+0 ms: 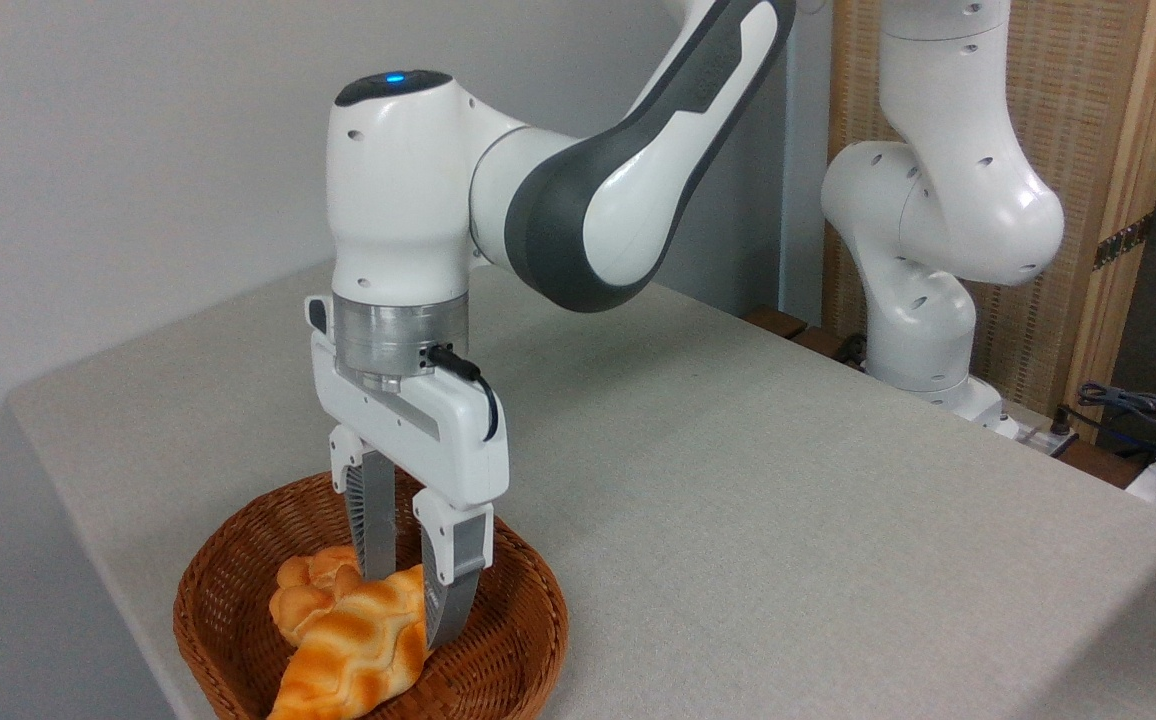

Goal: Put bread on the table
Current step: 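Lower the open gripper onto the braided bread loaf in the basket, then close the gripper on the braided loaf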

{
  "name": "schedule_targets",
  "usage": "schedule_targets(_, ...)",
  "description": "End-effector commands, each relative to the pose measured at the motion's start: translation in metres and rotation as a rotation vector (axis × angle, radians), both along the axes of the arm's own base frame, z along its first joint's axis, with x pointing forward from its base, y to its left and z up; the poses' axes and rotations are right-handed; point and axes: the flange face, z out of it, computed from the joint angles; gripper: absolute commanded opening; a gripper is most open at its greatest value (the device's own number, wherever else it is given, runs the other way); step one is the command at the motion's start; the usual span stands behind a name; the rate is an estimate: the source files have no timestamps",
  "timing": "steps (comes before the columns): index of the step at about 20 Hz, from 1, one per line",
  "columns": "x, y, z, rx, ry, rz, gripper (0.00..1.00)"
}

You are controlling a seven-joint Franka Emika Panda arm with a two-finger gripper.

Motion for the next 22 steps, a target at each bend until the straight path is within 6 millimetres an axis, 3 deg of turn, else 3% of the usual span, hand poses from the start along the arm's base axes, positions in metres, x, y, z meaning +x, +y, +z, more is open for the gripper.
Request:
schedule_targets(1,0.006,-0.005,-0.013,0.007,-0.021,-0.024,0.9)
schedule_targets(3,0.006,-0.007,-0.014,0.006,-0.023,-0.027,0.71)
schedule_targets(5,0.006,-0.007,-0.016,0.007,-0.021,-0.028,0.43)
schedule_targets(9,0.008,-0.008,-0.014,0.005,-0.038,-0.031,0.05)
schedule_targets(11,0.008,-0.008,-0.014,0.003,-0.039,-0.029,0.0)
schedule_targets(18,0.008,-0.009,-0.009,-0.007,-0.047,-0.022,0.0)
schedule_targets(22,0.008,-0.022,-0.003,-0.041,-0.053,-0.02,0.0)
